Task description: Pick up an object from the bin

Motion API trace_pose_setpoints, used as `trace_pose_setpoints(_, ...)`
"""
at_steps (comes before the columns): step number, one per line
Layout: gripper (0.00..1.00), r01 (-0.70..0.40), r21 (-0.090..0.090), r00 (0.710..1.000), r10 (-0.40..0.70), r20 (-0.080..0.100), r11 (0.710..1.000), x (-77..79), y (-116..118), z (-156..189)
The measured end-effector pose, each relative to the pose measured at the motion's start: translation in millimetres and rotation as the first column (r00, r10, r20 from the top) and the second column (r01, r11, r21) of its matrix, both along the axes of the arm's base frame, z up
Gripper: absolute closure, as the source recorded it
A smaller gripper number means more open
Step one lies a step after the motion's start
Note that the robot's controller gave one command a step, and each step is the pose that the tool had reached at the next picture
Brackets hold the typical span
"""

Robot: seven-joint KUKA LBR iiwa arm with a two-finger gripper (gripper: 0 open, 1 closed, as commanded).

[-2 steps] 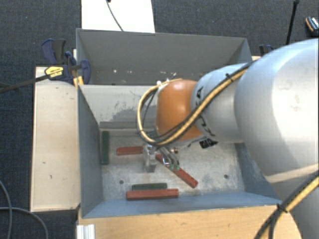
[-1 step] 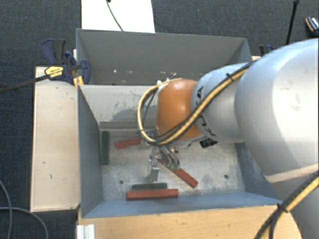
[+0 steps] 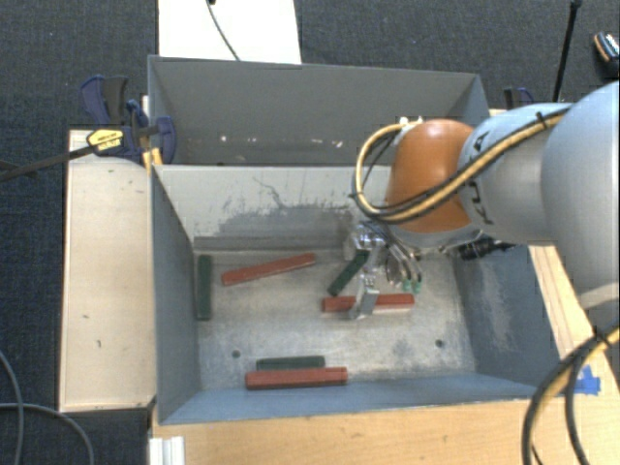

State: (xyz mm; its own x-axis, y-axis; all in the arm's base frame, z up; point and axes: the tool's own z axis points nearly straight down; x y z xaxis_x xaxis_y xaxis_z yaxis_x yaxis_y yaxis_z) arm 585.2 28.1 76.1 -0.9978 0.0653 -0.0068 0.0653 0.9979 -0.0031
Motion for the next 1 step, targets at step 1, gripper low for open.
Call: trace_pose_setpoints(1,1.00,-0.010,0.004,1.000,0.010,-0.002,1.000,-1.3,6.1,0.1)
